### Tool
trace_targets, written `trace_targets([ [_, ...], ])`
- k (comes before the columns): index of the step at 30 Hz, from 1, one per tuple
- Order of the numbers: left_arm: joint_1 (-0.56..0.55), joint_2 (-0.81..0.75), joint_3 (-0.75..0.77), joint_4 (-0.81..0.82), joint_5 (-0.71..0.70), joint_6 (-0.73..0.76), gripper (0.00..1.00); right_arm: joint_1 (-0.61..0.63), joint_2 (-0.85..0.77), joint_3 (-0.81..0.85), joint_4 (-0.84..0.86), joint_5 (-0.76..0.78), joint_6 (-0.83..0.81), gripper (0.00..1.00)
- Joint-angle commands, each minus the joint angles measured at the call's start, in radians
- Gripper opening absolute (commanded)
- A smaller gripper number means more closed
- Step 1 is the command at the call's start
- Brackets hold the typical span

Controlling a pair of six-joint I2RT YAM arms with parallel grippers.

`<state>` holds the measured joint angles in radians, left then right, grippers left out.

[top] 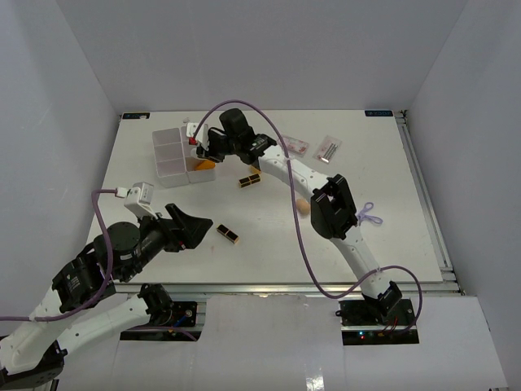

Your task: Organize the makeup

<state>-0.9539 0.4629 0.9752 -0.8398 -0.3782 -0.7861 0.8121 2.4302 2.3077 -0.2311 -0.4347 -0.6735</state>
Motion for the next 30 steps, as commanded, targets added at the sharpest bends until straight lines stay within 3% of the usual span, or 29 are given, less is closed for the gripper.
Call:
trace_targets([
  [1,0.003,-0.004,-0.003,-0.009,-0.004,-0.002,0.98,0.025,0.029,0.055,0.123,0.006,-0.016,0.08],
  [10,0.003,-0.012,-0.009,-0.011,0.002,0.007,0.98,0.047,0.076,0.045,0.159,0.037,-0.055,0.08],
  [13,0.003,-0.011,-0.023,-0.001,0.002,0.008,0.98,0.047,0.083,0.020,0.171,0.052,-0.063,0.13],
  [15,0.002,-0.006,-0.034,0.006,0.007,0.009,0.98,0.047,0.090,0.010,0.181,0.069,-0.064,0.18],
  [23,0.003,-0.003,-0.068,0.026,0.020,0.011,0.98,0.042,0.042,-0.013,0.190,0.079,-0.012,0.70],
  [30,0.003,-0.009,-0.081,0.031,0.034,0.008,0.98,0.035,-0.074,-0.054,0.144,0.001,0.087,0.74],
])
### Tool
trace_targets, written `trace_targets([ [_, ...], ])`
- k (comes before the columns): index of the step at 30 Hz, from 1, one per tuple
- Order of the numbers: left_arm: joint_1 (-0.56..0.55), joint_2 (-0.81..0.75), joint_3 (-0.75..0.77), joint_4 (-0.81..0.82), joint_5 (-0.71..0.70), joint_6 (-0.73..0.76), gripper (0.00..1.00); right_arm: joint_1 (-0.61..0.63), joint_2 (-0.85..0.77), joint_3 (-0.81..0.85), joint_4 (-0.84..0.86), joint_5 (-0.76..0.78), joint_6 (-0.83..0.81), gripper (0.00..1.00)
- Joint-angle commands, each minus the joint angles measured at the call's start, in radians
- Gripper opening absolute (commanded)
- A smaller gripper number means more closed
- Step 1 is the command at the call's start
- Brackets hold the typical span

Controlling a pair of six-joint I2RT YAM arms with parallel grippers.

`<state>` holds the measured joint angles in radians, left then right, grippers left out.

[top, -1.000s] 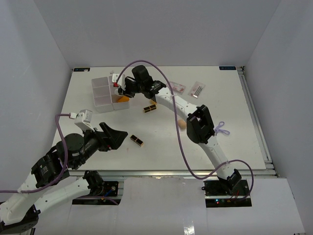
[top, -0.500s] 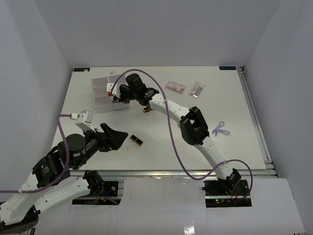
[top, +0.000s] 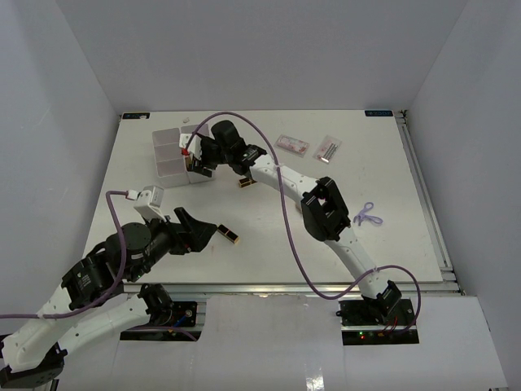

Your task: Organize the makeup

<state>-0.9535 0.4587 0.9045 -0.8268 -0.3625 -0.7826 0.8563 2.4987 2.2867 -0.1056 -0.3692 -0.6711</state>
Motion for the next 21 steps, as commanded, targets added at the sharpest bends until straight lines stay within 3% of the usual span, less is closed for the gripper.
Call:
trace_targets([
  [1,0.002,-0.002,-0.010,0.018,0.020,0.004,0.98,-0.012,-0.159,-0.035,0.015,-0.066,0.087,0.74],
  [5,0.002,0.005,-0.020,0.026,0.035,0.002,0.98,-0.034,-0.242,-0.104,0.000,-0.154,0.168,0.74],
  [11,0.002,0.002,-0.036,0.032,0.048,-0.011,0.98,-0.037,-0.274,-0.179,-0.002,-0.149,0.180,0.72],
  [14,0.002,0.011,-0.035,0.029,0.010,-0.012,0.98,-0.064,-0.300,-0.221,-0.003,-0.192,0.307,0.65],
  [16,0.002,0.050,-0.028,0.029,-0.062,-0.013,0.96,-0.115,-0.337,-0.258,-0.002,-0.288,0.398,0.52],
  [18,0.002,0.100,-0.013,0.038,-0.148,-0.016,0.89,-0.165,-0.401,-0.323,-0.002,-0.373,0.495,0.41],
  [21,0.003,0.185,0.021,0.096,-0.247,0.047,0.68,-0.230,-0.509,-0.495,-0.008,-0.445,0.535,0.30],
])
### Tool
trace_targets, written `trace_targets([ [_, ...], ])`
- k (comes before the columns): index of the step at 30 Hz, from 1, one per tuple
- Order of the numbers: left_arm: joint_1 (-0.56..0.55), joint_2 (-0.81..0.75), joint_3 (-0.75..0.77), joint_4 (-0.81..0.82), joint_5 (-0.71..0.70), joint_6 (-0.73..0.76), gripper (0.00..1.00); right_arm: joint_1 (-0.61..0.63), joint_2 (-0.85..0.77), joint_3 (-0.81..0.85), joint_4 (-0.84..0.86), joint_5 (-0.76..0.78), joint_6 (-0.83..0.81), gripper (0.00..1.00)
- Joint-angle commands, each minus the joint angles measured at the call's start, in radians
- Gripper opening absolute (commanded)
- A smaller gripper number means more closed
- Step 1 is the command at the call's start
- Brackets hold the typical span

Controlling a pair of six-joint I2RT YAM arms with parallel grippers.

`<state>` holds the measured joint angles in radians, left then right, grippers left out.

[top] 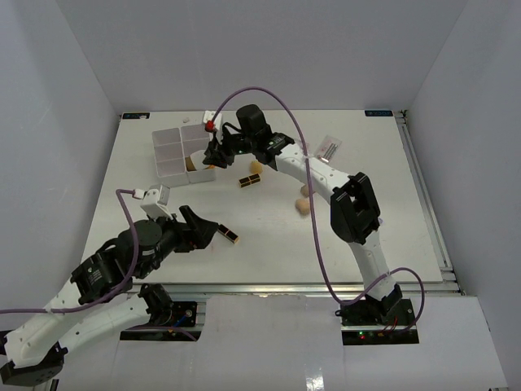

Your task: Organize the makeup

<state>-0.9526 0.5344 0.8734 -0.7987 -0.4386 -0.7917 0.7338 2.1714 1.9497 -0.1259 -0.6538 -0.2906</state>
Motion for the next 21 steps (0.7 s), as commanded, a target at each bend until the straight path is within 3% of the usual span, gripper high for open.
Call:
trace_targets([
  [1,0.002,0.156,0.066,0.109,-0.201,0.092,0.61,-0.122,-0.247,-0.220,0.010,-0.174,0.148,0.27],
  [5,0.083,0.301,0.132,0.230,-0.177,0.239,0.46,-0.178,-0.459,-0.475,-0.011,-0.233,0.103,0.23],
  [8,0.344,0.410,0.147,0.322,0.149,0.302,0.36,-0.198,-0.590,-0.602,-0.070,-0.230,0.038,0.23],
  [14,0.638,0.616,0.179,0.404,0.481,0.392,0.32,-0.286,-0.851,-0.862,-0.051,-0.268,-0.016,0.24],
  [18,0.741,0.755,0.221,0.449,0.565,0.418,0.26,-0.420,-0.975,-1.066,0.102,-0.349,0.063,0.24],
  [21,0.753,0.831,0.237,0.481,0.550,0.433,0.25,-0.487,-1.002,-1.097,0.142,-0.392,0.070,0.25],
])
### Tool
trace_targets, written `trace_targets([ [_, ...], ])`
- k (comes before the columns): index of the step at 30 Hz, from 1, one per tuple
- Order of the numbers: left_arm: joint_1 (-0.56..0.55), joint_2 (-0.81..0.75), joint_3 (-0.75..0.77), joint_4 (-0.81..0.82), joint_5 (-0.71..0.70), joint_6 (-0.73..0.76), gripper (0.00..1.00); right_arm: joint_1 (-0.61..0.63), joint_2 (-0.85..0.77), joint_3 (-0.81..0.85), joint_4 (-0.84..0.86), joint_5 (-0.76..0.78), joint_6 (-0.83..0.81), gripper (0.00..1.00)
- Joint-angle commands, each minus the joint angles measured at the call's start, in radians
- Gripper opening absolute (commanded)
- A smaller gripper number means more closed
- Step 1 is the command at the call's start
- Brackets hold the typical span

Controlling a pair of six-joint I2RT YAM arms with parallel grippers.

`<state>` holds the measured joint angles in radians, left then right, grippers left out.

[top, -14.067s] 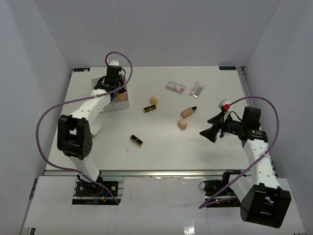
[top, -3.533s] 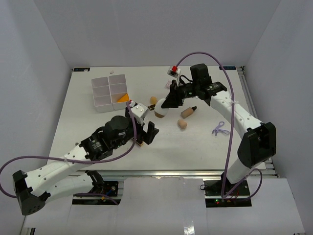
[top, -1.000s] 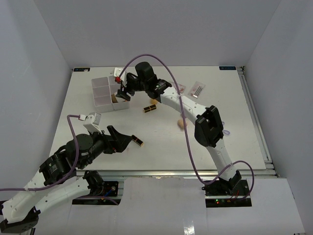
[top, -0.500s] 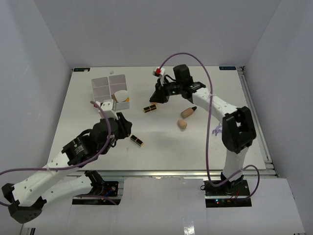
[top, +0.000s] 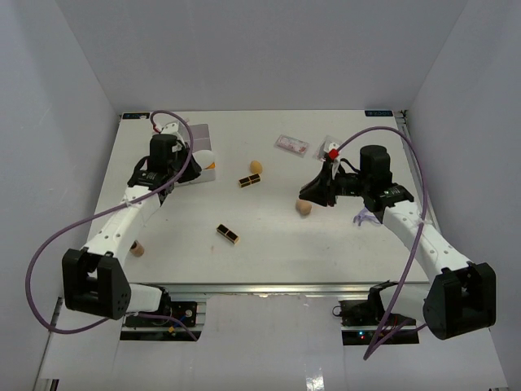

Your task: Organize the makeup

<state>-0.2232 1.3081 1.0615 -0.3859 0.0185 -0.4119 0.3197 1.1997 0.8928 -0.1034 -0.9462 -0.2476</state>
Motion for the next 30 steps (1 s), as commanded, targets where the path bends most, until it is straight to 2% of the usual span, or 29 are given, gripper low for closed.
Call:
trace_targets([
  [1,0.027,0.074,0.058,0.067,0.083,0.062,0.25,-0.085,-0.031,-0.041,0.120,-0.109,0.028,0.25],
  [6,0.042,0.148,0.091,0.080,0.054,0.082,0.24,-0.128,-0.026,-0.050,0.122,-0.148,0.036,0.25],
  [30,0.077,0.375,0.150,0.185,-0.072,0.176,0.22,-0.163,0.001,-0.069,0.122,-0.169,0.018,0.25],
])
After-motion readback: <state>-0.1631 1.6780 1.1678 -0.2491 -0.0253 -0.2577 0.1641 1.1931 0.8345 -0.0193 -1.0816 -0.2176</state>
